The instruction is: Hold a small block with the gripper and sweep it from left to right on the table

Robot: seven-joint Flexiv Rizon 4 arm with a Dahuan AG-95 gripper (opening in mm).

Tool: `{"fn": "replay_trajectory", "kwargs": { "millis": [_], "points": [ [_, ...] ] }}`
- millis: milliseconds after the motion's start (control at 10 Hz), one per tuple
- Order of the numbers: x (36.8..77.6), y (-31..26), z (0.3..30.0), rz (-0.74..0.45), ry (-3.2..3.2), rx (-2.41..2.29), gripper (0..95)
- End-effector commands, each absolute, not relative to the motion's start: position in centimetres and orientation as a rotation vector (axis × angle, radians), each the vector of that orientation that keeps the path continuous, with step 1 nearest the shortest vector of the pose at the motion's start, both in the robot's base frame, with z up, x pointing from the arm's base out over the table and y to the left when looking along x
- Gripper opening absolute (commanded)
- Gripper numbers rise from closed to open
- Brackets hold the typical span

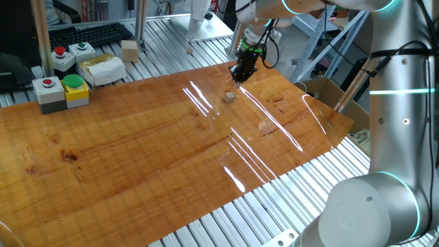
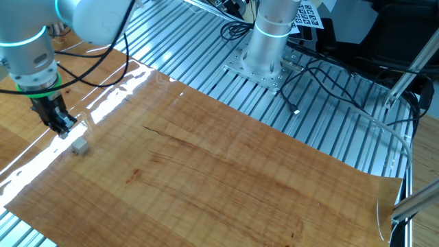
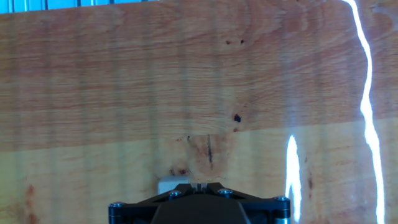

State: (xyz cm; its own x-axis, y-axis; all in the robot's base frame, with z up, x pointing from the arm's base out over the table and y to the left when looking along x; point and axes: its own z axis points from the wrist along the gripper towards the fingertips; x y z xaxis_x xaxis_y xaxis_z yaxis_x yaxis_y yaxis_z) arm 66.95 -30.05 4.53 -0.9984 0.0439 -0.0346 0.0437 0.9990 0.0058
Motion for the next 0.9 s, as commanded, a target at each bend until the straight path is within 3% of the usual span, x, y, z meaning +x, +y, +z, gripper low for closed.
{"fn": "replay_trajectory", "kwargs": {
  "millis": [100, 900],
  "points": [
    [66.5, -30.0, 4.2, 0.002, 3.102, 0.067, 0.0],
    [66.3, -29.7, 2.3, 0.006, 3.093, 0.061, 0.0]
  ]
}}
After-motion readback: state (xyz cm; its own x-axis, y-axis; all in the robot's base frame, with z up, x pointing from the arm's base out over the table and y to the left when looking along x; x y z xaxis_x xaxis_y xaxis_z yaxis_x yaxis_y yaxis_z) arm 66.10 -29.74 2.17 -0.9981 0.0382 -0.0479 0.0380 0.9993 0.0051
